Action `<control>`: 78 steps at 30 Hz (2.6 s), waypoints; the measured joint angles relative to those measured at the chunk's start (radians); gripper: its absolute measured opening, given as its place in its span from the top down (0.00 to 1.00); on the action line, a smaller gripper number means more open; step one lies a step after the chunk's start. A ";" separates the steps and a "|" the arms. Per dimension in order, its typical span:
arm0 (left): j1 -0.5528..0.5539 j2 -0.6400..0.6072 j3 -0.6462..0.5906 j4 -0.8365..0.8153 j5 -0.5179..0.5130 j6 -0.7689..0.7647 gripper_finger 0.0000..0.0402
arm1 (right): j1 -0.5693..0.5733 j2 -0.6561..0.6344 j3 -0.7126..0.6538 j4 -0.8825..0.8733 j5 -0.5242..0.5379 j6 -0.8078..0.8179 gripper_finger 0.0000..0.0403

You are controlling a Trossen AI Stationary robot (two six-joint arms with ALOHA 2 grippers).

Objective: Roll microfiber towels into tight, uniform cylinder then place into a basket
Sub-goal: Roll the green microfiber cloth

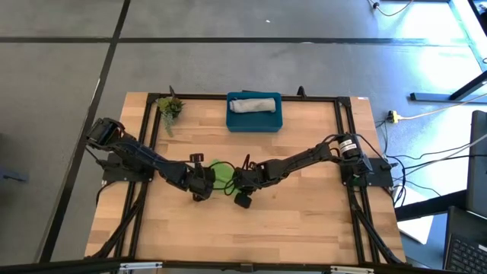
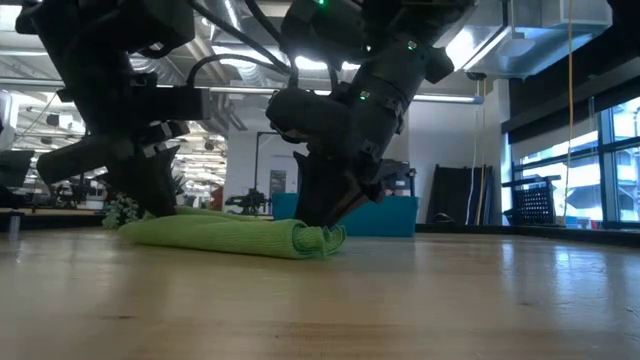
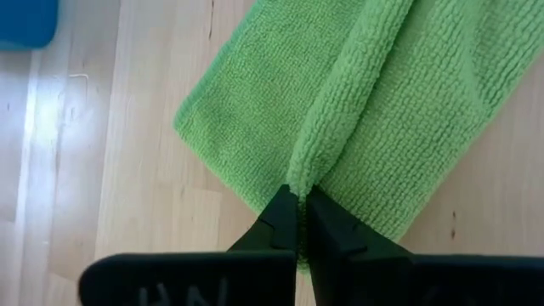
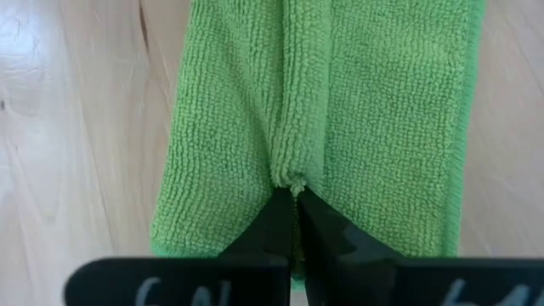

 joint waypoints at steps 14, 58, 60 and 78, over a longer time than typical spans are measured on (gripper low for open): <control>0.001 -0.002 -0.004 0.016 -0.038 0.021 0.78 | 0.000 0.001 -0.001 0.002 -0.001 0.000 0.98; -0.371 -0.177 0.068 -0.184 -0.055 -0.364 0.76 | 0.083 0.007 -0.004 0.095 -0.005 -0.215 0.98; -0.379 -0.177 0.018 -0.109 -0.057 -0.364 0.76 | 0.083 0.007 -0.004 0.096 -0.006 -0.214 0.98; -0.203 -0.175 -0.321 0.599 -0.042 0.027 0.76 | 0.083 0.006 -0.003 0.097 -0.004 -0.214 0.98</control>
